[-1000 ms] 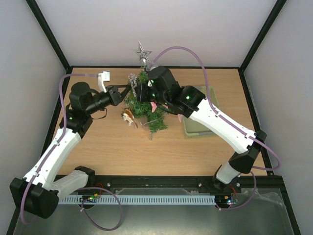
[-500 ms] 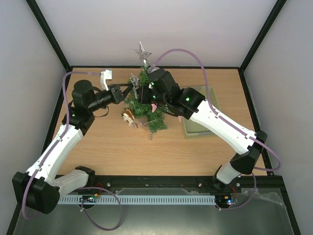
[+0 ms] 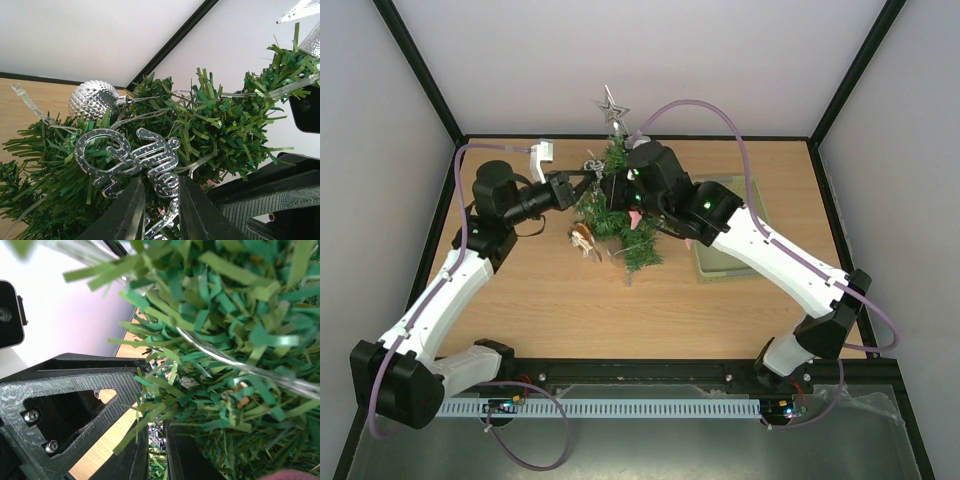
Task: Decorate the small christmas tree
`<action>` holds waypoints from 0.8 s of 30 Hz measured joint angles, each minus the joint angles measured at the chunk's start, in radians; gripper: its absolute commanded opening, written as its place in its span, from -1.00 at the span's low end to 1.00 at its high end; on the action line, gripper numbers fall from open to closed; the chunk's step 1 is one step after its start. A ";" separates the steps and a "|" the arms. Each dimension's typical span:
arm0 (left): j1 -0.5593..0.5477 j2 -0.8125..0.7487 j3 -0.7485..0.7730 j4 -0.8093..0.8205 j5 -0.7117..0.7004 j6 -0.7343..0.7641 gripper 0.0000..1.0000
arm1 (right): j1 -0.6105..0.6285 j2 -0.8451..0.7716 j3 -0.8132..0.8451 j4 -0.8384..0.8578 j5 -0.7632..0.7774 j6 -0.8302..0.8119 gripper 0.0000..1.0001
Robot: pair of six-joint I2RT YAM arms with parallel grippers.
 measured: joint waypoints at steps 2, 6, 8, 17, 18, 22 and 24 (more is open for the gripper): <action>0.000 0.002 0.000 0.000 0.002 -0.002 -0.57 | 0.000 0.000 -0.003 0.000 0.000 0.000 -0.80; 0.000 0.002 0.000 0.001 0.003 -0.003 -0.57 | 0.000 -0.003 -0.009 0.006 -0.001 0.002 -0.71; 0.000 0.002 0.000 0.002 0.004 -0.003 -0.57 | 0.000 -0.012 -0.019 0.010 -0.001 0.004 -0.67; 0.000 0.005 0.000 0.003 0.004 -0.007 -0.56 | 0.000 -0.103 -0.086 0.034 -0.003 0.011 -0.37; 0.000 0.006 0.000 0.003 0.004 -0.007 -0.57 | 0.000 -0.114 -0.096 0.040 -0.005 0.011 -0.34; 0.000 0.007 0.001 0.003 0.003 -0.008 -0.56 | 0.000 -0.160 -0.129 0.058 -0.015 0.010 -0.31; 0.000 0.007 0.003 0.003 0.003 -0.010 -0.56 | 0.000 -0.194 -0.163 0.079 -0.019 0.008 -0.30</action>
